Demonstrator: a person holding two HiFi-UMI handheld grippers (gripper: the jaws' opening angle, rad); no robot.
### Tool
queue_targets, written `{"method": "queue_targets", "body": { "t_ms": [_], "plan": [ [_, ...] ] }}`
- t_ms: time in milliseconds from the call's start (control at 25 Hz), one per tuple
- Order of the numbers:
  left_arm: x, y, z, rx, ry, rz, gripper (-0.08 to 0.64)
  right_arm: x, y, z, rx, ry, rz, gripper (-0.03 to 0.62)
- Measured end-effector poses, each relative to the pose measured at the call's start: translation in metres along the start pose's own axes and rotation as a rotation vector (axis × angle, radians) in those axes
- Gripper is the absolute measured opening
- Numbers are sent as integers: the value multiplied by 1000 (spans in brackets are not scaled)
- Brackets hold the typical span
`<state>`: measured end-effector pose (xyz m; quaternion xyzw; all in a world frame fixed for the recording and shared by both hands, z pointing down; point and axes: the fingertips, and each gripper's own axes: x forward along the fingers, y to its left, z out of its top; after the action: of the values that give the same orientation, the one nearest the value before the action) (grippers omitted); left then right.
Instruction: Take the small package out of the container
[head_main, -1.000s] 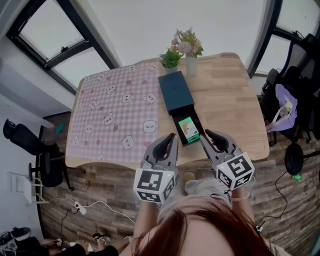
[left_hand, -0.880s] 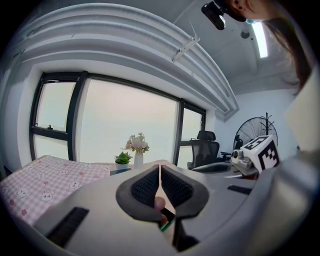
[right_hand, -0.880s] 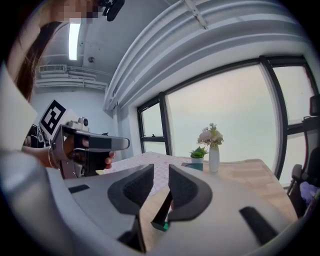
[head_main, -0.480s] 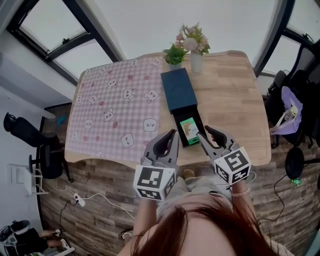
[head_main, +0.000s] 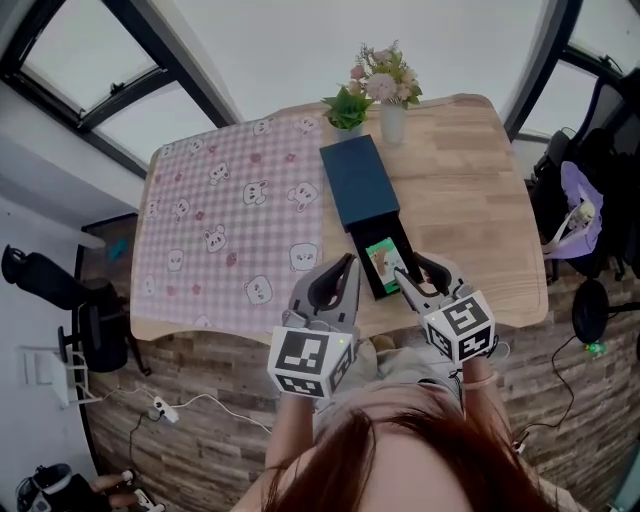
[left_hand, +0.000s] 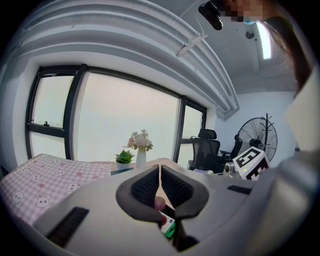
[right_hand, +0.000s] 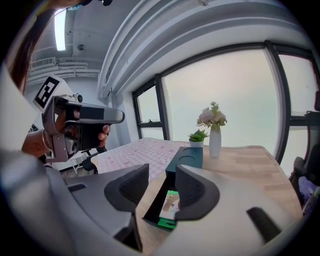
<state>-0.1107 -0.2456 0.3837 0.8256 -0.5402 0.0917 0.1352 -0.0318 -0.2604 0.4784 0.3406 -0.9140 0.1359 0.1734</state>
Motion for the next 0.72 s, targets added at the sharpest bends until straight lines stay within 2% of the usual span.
{"method": "queue_targets", "body": {
  "t_ms": [400, 720],
  "plan": [
    [11, 21, -4, -11, 25, -58, 17, 22, -8, -24, 43, 80, -68, 175],
    [16, 33, -13, -24, 42, -84, 17, 37, -8, -47, 62, 145, -89, 201]
  ]
}}
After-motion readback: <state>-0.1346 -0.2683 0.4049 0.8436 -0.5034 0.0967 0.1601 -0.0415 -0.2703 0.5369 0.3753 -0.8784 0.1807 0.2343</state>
